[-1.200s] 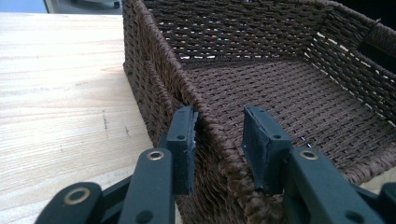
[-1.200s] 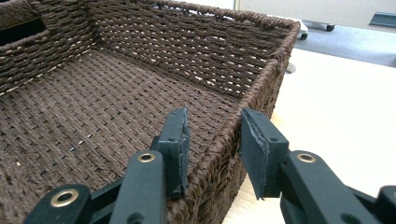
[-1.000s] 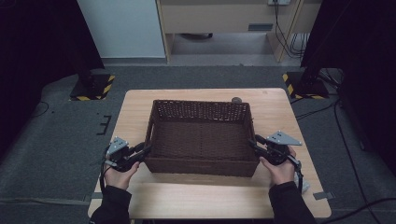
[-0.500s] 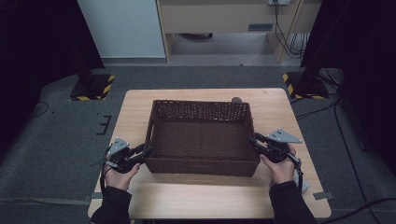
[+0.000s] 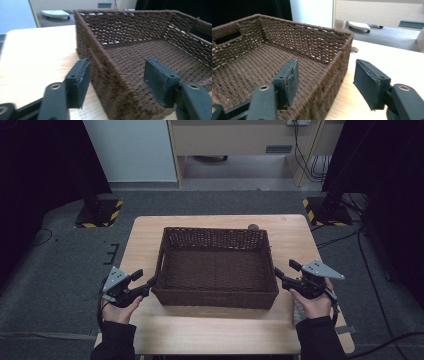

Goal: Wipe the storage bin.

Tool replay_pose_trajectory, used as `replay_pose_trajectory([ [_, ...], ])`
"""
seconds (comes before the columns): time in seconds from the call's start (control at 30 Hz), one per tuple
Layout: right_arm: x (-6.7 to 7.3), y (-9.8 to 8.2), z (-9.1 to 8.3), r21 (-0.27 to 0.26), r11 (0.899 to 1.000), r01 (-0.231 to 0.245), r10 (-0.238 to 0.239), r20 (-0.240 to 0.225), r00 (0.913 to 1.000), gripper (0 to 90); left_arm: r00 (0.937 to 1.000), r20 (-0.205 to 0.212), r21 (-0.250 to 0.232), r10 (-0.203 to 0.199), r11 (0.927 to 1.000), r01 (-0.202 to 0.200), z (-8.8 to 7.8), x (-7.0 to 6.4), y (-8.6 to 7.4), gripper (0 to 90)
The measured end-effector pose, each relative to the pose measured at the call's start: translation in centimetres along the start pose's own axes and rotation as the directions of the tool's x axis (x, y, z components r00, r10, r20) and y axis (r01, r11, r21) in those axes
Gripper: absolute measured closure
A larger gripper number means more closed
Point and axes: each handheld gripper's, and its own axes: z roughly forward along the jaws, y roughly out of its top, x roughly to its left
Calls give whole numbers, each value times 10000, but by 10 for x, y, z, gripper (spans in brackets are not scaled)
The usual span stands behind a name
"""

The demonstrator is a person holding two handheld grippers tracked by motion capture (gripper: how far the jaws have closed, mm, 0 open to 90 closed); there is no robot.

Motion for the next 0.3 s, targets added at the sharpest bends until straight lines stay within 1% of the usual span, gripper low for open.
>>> replay_pose_trajectory([
  [0.07,-3,-2,-5,10,10000,16,-17,164,9999,335,9997,-233,-107,-117,9999,114,-5,6,-2,318],
  [0.13,-7,-6,-11,65,9999,-78,76,298,9995,319,9985,-518,-73,-201,9998,197,-9,13,-5,297],
  [0.27,-20,-14,-22,141,9995,-273,261,787,9966,290,9942,-1006,177,-391,9990,411,-12,26,-15,268],
  [0.3,-22,-16,-25,113,9991,-413,401,887,9952,285,9926,-1126,262,-456,9985,489,-12,28,-18,262],
])
